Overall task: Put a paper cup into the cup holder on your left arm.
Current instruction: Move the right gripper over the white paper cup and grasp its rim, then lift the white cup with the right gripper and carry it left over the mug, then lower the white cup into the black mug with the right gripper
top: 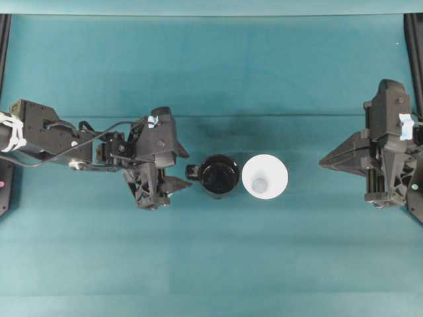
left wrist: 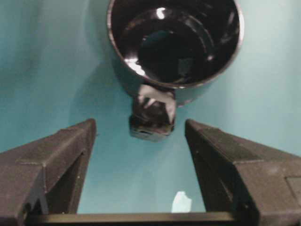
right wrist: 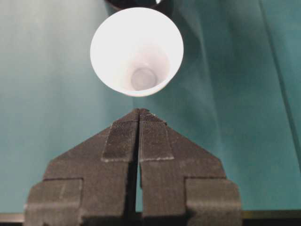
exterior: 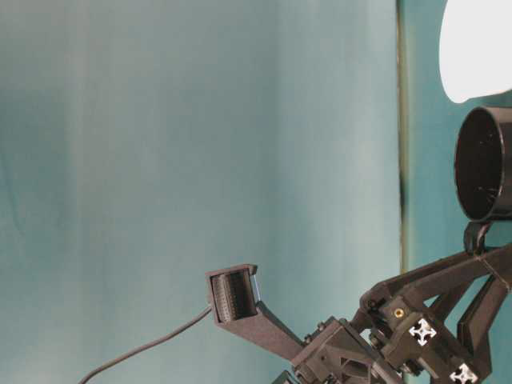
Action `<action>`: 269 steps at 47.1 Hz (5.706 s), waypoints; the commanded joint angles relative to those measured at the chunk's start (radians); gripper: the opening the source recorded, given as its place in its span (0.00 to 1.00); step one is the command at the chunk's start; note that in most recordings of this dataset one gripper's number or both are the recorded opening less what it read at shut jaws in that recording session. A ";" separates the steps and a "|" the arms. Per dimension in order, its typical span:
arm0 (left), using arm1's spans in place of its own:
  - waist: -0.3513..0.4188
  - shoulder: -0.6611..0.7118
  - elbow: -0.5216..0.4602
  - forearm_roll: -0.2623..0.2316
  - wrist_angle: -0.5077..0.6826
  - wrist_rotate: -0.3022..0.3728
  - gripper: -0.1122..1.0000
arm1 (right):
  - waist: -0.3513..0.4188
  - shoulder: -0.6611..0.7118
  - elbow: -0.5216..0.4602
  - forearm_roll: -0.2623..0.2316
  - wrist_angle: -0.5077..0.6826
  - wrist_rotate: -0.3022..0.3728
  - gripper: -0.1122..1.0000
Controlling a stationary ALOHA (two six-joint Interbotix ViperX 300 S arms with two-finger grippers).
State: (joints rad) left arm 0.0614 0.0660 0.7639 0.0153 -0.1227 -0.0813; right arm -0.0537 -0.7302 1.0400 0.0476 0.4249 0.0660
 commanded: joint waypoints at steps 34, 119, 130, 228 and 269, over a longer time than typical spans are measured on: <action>-0.003 -0.183 0.091 0.002 0.087 -0.006 0.88 | -0.071 0.242 -0.192 -0.028 0.179 0.169 0.95; -0.011 -0.207 0.089 0.000 0.091 -0.009 0.88 | -0.061 0.695 -0.397 -0.034 0.123 0.164 0.79; -0.011 -0.207 0.089 0.000 0.091 -0.009 0.88 | -0.051 0.692 -0.408 -0.031 0.158 0.163 0.24; -0.014 -0.204 0.086 0.002 0.087 -0.025 0.88 | -0.074 0.764 -0.802 0.018 0.439 0.204 0.04; -0.015 -0.202 0.086 0.002 0.084 -0.026 0.88 | -0.071 0.859 -0.707 -0.002 0.281 0.210 0.04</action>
State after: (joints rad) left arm 0.0506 -0.1335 0.8652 0.0153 -0.0291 -0.1058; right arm -0.1258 0.1289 0.3375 0.0476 0.7133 0.2638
